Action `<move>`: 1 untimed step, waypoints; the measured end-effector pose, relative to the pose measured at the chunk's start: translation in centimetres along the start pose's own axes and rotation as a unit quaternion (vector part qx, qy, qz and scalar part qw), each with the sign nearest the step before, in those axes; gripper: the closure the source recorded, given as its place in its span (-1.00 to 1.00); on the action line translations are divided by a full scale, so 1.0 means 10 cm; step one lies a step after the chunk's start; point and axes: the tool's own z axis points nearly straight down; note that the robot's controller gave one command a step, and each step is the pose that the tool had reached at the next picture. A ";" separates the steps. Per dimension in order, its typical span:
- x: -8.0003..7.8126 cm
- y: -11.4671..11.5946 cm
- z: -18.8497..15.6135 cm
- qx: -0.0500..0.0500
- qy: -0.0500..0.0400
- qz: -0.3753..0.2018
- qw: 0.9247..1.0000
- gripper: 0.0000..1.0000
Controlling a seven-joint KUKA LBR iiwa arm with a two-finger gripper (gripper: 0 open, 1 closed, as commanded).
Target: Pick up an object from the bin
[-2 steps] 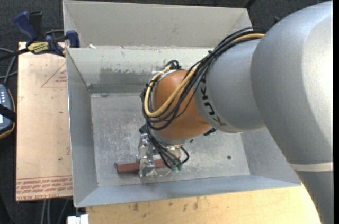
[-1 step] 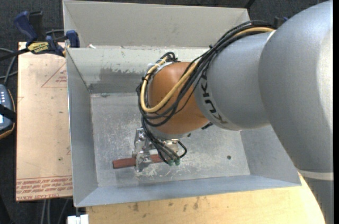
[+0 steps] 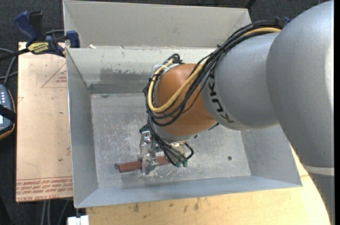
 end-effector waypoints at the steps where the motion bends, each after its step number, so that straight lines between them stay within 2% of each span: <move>1: -0.14 0.17 -1.10 0.000 -0.003 -0.014 1.000 1.00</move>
Offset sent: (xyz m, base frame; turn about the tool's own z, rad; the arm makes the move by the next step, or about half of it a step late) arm 0.0000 0.0000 0.0000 0.0000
